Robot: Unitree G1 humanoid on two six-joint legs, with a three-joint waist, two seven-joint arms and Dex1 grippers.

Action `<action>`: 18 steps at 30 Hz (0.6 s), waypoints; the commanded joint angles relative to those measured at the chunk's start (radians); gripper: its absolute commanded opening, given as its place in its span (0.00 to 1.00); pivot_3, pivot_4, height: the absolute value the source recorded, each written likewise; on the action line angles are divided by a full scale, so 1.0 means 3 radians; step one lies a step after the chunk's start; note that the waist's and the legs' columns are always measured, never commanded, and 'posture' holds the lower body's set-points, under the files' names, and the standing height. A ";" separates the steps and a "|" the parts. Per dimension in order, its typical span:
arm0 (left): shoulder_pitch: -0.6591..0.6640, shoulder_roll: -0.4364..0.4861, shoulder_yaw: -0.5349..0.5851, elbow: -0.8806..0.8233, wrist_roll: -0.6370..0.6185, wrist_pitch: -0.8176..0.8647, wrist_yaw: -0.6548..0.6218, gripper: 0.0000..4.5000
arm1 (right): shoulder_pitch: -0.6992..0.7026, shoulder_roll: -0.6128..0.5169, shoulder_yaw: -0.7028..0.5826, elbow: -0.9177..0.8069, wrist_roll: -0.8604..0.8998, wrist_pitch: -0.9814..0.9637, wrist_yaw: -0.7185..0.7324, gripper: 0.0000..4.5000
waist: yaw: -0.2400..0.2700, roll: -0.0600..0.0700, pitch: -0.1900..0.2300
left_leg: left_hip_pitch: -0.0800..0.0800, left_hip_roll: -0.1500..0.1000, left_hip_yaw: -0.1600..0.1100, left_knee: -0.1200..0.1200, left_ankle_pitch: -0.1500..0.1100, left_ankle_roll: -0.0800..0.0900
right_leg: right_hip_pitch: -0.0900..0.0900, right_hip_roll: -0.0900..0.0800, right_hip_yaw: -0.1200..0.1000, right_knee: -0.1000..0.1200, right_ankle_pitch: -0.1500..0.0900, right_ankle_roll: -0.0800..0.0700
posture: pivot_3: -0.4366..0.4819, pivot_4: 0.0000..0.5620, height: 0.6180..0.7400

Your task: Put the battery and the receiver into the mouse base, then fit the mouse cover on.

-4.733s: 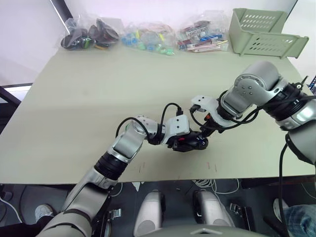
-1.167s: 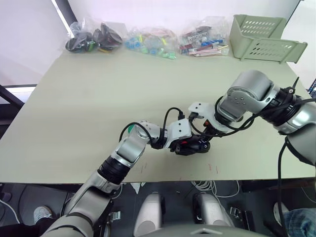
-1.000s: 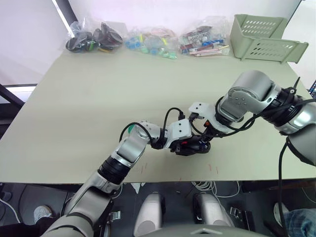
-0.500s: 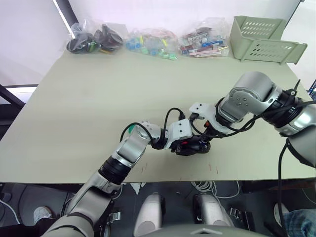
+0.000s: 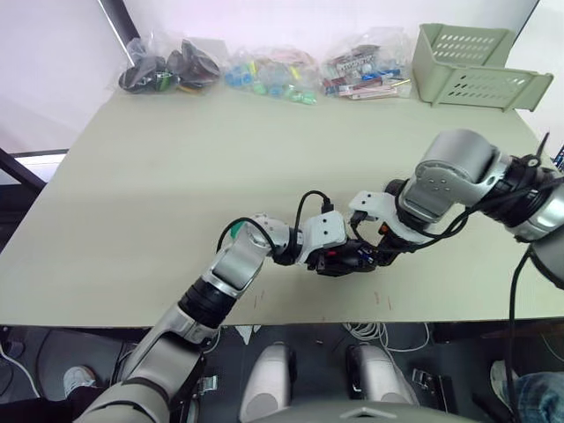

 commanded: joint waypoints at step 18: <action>-0.0098 0.0024 -0.0006 0.0185 0.0030 -0.0133 -0.0020 0.65 | 0.2746 -0.1060 -0.2895 -0.1790 -0.0526 -0.1487 -0.0319 0.44 | 0.0043 -0.0004 0.0001 | -0.0025 -0.0006 0.0018 0.0002 0.0000 0.0000 | -0.0025 0.0013 0.0003 0.0004 0.0008 0.0014 | 0.48 0.27 1.00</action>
